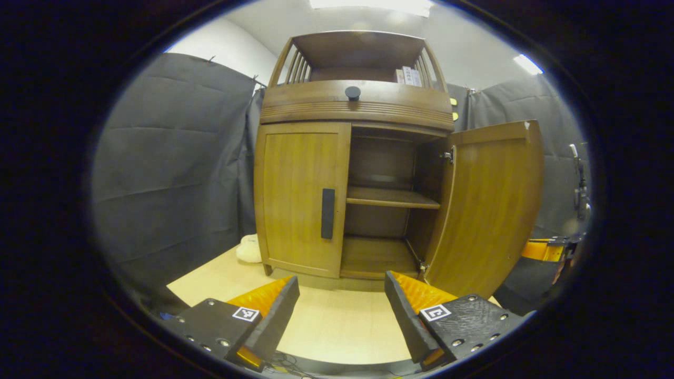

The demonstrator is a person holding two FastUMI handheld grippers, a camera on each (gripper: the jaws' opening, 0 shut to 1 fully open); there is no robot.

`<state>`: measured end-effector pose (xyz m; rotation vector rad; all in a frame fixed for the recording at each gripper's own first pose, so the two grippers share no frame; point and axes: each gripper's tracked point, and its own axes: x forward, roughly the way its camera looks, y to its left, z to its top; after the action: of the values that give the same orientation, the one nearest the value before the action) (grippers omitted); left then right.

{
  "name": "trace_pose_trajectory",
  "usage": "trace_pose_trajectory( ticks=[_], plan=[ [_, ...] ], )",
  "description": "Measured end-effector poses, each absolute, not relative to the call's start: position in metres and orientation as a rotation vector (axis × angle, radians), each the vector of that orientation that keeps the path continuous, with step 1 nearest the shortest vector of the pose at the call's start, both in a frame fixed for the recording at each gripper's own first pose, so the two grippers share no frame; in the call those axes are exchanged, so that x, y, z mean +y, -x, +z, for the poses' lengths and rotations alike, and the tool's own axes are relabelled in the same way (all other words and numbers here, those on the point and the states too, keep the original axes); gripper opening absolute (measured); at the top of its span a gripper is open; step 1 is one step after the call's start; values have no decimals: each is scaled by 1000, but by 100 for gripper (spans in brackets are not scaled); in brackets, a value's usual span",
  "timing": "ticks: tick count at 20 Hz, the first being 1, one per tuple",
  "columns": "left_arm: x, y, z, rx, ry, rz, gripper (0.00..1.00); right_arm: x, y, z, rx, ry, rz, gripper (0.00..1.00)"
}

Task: Open the right door of the double-door shoe cabinet with the right hand, and open the left door with the left hand.

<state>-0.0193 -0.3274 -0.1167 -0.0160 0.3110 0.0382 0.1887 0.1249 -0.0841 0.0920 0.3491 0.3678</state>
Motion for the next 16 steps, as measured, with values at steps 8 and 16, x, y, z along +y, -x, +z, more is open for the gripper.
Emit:
trace_pose_trajectory(
  ticks=[8, 16],
  plan=[
    [-278, -103, -108, 272, -3, -65, 99, 87, -170, -42, 269, -134, 60, 95],
    [-267, -206, -119, 244, -40, -129, 99, 94, -135, -21, 218, -115, -146, 91]
  ],
)
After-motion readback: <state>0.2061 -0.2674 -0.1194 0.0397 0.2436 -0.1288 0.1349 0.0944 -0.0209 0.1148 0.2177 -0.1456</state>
